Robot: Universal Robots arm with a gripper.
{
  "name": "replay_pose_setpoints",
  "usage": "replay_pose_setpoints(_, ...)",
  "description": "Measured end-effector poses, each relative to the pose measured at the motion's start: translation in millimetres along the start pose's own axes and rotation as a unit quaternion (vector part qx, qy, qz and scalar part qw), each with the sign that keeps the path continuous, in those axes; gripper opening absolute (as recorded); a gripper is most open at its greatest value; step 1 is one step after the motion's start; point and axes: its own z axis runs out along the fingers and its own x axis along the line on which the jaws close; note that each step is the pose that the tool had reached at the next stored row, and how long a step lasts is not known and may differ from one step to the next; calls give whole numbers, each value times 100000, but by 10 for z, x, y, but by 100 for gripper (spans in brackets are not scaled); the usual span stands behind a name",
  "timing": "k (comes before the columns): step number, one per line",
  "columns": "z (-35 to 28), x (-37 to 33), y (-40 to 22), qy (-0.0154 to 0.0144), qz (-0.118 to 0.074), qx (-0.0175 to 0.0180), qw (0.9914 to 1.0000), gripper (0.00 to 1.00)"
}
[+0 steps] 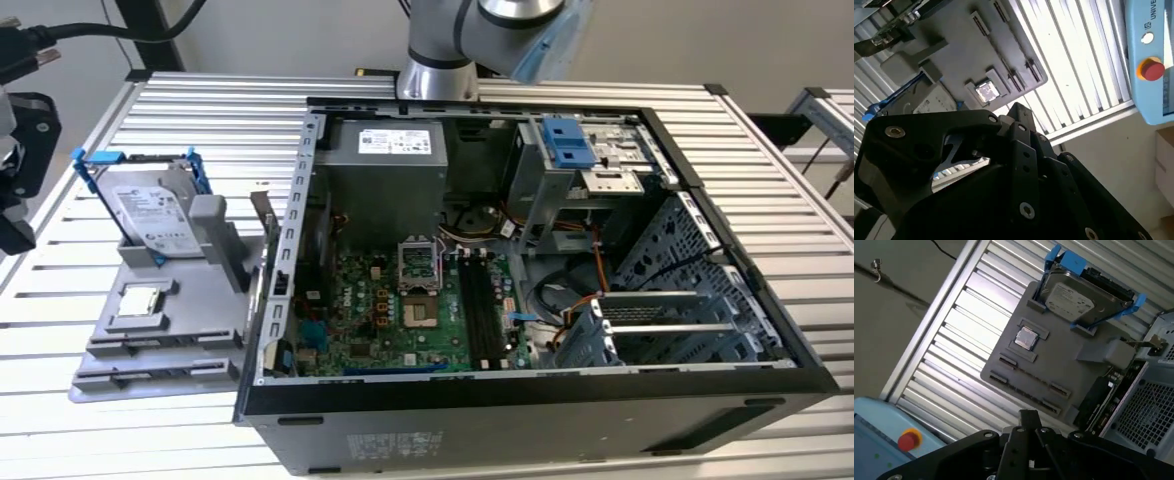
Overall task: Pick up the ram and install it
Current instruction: 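Pick up the ram and move it above insertion slot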
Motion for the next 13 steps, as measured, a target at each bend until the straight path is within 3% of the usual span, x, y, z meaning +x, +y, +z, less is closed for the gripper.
replay_pose_setpoints(4,-1,0,0,188,-3670,-38,99932,0)
replay_pose_setpoints(7,0,0,0,318,-6390,-66,99795,0)
replay_pose_setpoints(10,0,0,0,454,-9130,-96,99581,0)
replay_pose_setpoints(13,0,0,0,591,-11855,-124,99293,0)
